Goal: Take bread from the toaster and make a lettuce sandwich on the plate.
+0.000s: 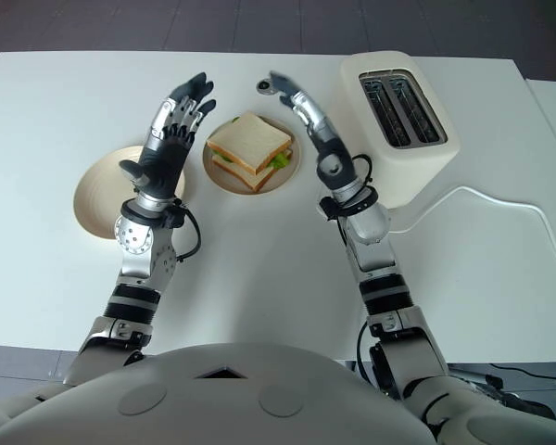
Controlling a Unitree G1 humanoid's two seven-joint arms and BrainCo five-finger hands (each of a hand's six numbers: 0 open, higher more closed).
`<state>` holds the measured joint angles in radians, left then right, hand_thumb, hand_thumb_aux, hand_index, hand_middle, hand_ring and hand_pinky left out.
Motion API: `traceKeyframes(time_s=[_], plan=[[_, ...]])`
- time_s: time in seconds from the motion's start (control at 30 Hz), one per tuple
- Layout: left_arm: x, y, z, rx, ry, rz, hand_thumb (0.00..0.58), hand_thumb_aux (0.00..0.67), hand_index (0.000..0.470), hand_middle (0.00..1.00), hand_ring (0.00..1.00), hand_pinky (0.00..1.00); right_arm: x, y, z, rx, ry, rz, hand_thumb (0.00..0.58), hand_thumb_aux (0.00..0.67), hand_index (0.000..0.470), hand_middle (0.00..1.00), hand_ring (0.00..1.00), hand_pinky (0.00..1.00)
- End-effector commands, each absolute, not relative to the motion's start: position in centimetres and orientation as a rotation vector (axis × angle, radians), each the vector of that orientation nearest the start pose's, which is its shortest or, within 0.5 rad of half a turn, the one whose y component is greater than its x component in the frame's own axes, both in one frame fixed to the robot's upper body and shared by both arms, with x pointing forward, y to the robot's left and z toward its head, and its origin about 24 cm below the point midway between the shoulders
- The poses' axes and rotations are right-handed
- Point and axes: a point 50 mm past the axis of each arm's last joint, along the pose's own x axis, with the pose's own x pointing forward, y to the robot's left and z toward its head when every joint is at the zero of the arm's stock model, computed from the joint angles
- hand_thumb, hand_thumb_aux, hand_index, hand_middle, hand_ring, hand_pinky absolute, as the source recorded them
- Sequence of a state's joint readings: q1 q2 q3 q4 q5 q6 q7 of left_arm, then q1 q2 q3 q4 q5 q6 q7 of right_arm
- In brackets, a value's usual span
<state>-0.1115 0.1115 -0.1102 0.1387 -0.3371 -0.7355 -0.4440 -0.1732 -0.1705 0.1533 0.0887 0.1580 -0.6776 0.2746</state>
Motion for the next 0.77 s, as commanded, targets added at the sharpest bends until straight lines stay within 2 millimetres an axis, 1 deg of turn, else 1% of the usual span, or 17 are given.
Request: traceKeyframes(time_s=[0.03, 0.1, 0.2, 0.3, 0.37, 0.43, 0.47, 0.53, 0.57, 0.67, 0.77], plan=[[24.4, 13.4, 11.2, -0.168, -0.735, -0.435, 0.0, 0.0, 0.0, 0.0, 0.0, 0.0, 25.6, -12.6, 12.5, 0.01, -0.717, 0.374, 0.0, 0.0, 0.0, 0.0, 0.0, 0.0], [24.5, 13.0, 11.2, -0.204, -0.699, -0.405, 0.0, 0.0, 0.0, 0.0, 0.0, 0.0, 25.7, -12.4, 12.7, 0.031, -0.703, 0.343, 0.0, 0.0, 0.0, 0.0, 0.0, 0.0], [25.0, 12.1, 10.8, -0.183, -0.604, -0.335, 0.0, 0.0, 0.0, 0.0, 0.0, 0.0, 25.8, -12.1, 13.2, 0.049, -0.697, 0.294, 0.0, 0.0, 0.0, 0.0, 0.0, 0.0], [25.1, 12.1, 11.3, -0.19, -0.588, -0.206, 0.0, 0.0, 0.0, 0.0, 0.0, 0.0, 26.1, -11.8, 14.0, 0.033, -0.692, 0.205, 0.0, 0.0, 0.0, 0.0, 0.0, 0.0], [25.2, 11.9, 11.7, -0.206, -0.593, -0.164, 0.0, 0.0, 0.0, 0.0, 0.0, 0.0, 26.1, -11.5, 14.8, 0.012, -0.698, 0.119, 0.0, 0.0, 0.0, 0.0, 0.0, 0.0], [25.6, 11.4, 11.7, -0.248, -0.569, -0.142, 0.0, 0.0, 0.0, 0.0, 0.0, 0.0, 26.1, -10.5, 15.7, -0.004, -0.707, 0.052, 0.0, 0.0, 0.0, 0.0, 0.0, 0.0], [25.9, 11.3, 11.7, -0.258, -0.553, -0.107, 0.0, 0.0, 0.0, 0.0, 0.0, 0.0, 26.0, -9.6, 16.2, -0.031, -0.714, 0.011, 0.0, 0.0, 0.0, 0.0, 0.0, 0.0], [26.6, 11.2, 11.9, -0.285, -0.525, 0.015, 0.0, 0.0, 0.0, 0.0, 0.0, 0.0, 25.8, -7.8, 17.4, -0.04, -0.743, -0.092, 0.0, 0.0, 0.0, 0.0, 0.0, 0.0], [26.9, 10.9, 11.9, -0.304, -0.518, 0.054, 0.0, 0.0, 0.0, 0.0, 0.0, 0.0, 25.7, -7.3, 17.9, -0.027, -0.753, -0.15, 0.0, 0.0, 0.0, 0.0, 0.0, 0.0], [27.1, 9.9, 11.5, -0.347, -0.495, 0.145, 0.0, 0.0, 0.0, 0.0, 0.0, 0.0, 25.5, -6.7, 18.9, 0.034, -0.747, -0.285, 0.0, 0.0, 0.0, 0.0, 0.0, 0.0], [27.3, 8.3, 11.1, -0.411, -0.441, 0.138, 0.0, 0.0, 0.0, 0.0, 0.0, 0.0, 25.4, -6.0, 19.3, 0.027, -0.77, -0.342, 0.0, 0.0, 0.0, 0.0, 0.0, 0.0]])
